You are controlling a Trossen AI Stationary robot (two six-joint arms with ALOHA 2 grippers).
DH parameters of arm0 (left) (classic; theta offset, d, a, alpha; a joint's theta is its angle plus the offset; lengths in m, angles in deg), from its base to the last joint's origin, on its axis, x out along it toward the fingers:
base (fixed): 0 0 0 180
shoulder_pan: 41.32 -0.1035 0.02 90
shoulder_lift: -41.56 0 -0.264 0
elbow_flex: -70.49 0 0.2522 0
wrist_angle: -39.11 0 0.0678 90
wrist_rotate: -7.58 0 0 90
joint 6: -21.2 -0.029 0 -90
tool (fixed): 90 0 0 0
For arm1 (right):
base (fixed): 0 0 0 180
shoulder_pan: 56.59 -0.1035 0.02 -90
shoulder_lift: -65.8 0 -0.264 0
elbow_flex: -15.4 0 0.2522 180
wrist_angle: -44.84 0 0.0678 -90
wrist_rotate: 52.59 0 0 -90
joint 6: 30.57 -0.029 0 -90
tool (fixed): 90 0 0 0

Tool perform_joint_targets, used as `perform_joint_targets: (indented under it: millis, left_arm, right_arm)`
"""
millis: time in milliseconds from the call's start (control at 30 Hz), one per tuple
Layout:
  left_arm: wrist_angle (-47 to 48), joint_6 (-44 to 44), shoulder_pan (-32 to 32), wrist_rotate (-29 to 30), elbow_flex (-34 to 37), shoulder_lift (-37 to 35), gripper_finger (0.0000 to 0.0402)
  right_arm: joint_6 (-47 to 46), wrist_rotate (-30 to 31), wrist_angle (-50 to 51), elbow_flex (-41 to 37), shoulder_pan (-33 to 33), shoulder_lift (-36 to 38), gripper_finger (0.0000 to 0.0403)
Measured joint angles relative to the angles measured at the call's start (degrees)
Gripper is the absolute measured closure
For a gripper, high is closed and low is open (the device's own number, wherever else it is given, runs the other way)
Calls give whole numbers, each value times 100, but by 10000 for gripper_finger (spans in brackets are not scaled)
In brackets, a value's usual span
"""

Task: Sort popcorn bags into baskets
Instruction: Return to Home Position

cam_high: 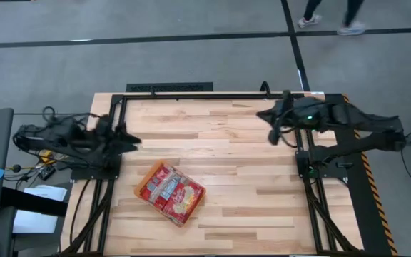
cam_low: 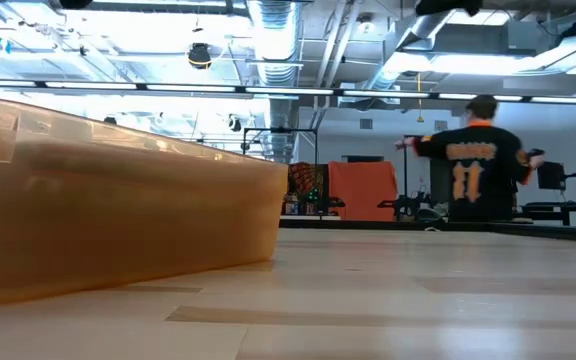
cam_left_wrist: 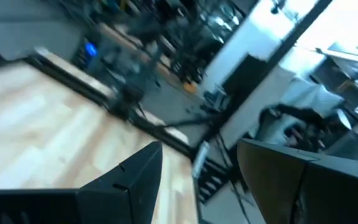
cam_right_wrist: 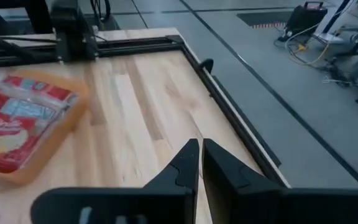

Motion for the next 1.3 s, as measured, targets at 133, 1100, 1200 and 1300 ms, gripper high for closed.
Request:
perform_joint_targets:
  millis: [133,1100,1200,1300]
  left_arm:
    - [247,-587,-5,474,-105,-288,205]
    - [338,-1551,279,619,-339,-2039,205]
    - [764,-1928,294,517,-243,-2127,205]
    - [1019,-1910,294,679,421,-2220,205]
  right_arm:
    - [-794,-69,626,96,-147,364,359]
    - [-1066,-512,-3731,-3993,-477,4674,357]
    - [-1227,-533,-3817,-4187,-475,4645,358]
    - [-1554,-601,-3992,-4387,-519,4847,360]
